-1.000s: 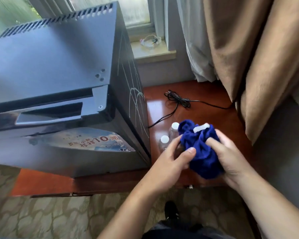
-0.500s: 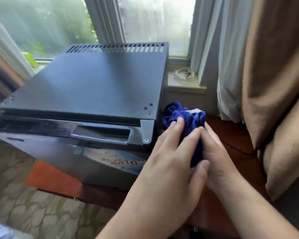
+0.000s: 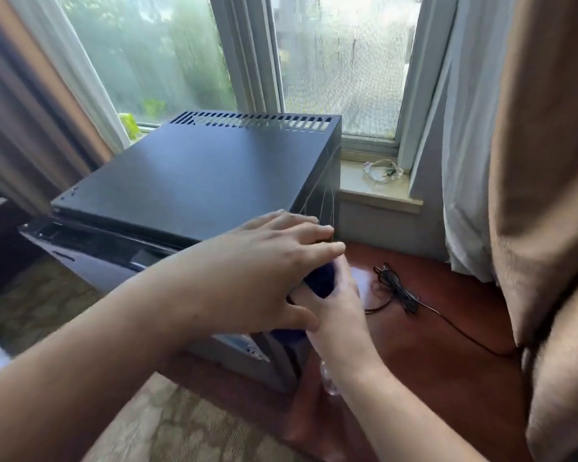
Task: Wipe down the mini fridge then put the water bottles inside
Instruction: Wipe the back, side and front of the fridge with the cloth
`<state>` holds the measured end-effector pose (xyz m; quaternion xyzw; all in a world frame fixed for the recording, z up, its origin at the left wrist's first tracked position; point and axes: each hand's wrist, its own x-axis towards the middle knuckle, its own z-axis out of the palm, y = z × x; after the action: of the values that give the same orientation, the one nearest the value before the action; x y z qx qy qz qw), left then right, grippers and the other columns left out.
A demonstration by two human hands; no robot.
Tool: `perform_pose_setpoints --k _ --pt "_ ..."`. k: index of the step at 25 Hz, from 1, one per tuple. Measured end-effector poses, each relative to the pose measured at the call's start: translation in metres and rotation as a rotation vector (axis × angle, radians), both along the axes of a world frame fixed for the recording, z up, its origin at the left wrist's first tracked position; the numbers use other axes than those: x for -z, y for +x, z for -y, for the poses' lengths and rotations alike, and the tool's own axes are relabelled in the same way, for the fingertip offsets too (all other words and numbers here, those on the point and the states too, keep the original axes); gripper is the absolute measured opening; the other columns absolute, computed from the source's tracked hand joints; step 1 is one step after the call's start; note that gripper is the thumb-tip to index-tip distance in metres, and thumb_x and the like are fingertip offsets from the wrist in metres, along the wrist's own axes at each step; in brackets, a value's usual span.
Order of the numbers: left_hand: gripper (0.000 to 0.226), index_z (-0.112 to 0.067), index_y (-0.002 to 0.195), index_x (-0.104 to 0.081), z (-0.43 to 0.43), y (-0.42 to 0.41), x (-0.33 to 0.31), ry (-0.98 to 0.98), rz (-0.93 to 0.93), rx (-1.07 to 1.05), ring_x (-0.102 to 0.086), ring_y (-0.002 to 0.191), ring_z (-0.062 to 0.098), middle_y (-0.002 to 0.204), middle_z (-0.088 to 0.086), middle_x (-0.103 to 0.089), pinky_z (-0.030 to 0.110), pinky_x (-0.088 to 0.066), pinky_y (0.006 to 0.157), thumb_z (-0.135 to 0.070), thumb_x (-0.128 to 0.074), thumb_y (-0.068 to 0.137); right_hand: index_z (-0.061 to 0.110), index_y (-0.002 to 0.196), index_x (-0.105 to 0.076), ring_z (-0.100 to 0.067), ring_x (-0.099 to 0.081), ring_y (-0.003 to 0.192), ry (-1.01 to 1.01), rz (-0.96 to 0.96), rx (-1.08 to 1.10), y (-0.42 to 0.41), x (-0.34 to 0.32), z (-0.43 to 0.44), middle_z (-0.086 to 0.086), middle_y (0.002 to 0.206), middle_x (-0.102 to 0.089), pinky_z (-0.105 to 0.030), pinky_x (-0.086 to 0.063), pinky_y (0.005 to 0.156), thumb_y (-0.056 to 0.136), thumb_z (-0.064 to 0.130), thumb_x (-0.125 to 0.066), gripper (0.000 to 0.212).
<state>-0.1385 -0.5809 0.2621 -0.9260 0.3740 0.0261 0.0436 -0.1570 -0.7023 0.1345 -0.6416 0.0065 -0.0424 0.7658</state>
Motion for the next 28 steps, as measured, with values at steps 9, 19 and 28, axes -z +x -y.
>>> perform_pose_setpoints --k 9,19,28 --pt "0.086 -0.034 0.154 -0.033 0.035 0.043 -0.003 0.422 0.052 0.007 -0.049 0.137 0.014 0.145 -0.012 -0.051 0.038 -0.02 0.127 -0.063 -0.066 0.081 0.032 0.141 -0.045 -0.012 -0.074 0.109 0.305 -0.251 -0.3 0.034 0.003 0.052 0.003 0.121 -0.074 -0.038 -0.059 0.094 0.075 0.028 -0.087 0.079" --pt "0.058 -0.038 0.145 -0.048 0.027 0.106 -0.022 0.376 0.05 0.133 -0.039 0.131 0.01 0.134 -0.022 -0.058 0.024 -0.017 0.114 -0.059 -0.062 0.092 0.035 0.126 -0.063 -0.01 -0.073 0.108 0.069 -0.003 -0.066 0.064 0.014 0.045 0.007 0.112 -0.078 -0.04 -0.058 0.096 0.079 0.018 -0.084 0.054" --pt "0.05 -0.028 0.144 -0.05 0.079 0.277 -0.03 0.347 0.037 0.137 -0.043 0.133 0.025 0.124 -0.001 -0.065 0.045 -0.04 0.112 -0.044 -0.062 0.099 0.021 0.117 -0.07 -0.013 -0.074 0.104 0.01 0.024 0.134 0.217 -0.007 0.082 0.001 0.108 -0.079 -0.03 -0.058 0.091 0.092 0.016 -0.074 0.027"
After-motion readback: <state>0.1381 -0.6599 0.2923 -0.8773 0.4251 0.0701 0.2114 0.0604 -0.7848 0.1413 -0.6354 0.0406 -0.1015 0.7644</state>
